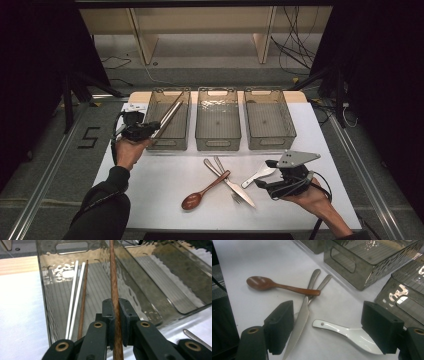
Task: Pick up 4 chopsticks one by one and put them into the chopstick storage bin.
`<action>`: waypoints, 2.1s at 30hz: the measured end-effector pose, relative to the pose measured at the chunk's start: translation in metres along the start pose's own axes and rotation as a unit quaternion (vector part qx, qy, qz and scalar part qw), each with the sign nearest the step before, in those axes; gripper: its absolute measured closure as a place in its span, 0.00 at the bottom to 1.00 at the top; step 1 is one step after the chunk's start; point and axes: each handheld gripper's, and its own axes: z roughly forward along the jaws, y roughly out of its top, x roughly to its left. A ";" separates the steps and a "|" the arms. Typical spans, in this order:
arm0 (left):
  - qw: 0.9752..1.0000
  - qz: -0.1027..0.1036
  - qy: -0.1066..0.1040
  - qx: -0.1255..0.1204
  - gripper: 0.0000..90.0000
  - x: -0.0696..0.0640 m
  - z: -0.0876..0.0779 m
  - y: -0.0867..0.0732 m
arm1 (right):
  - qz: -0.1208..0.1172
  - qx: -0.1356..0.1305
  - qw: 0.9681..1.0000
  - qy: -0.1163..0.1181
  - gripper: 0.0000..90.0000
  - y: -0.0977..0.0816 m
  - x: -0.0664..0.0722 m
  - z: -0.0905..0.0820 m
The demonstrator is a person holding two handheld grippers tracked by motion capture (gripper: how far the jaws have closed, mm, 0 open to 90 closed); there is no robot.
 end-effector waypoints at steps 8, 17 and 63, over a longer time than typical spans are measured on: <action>1.000 -0.012 0.014 0.024 0.92 0.005 0.011 0.005 | -0.002 0.001 1.000 0.001 0.30 0.000 0.001 0.000; 0.998 -0.011 0.030 0.053 0.92 0.004 0.024 0.009 | -0.004 0.002 1.000 0.002 0.30 0.000 0.001 0.000; 0.991 0.047 -0.115 0.044 0.23 -0.067 -0.030 -0.026 | 0.000 0.000 1.000 -0.005 0.30 0.001 0.002 0.000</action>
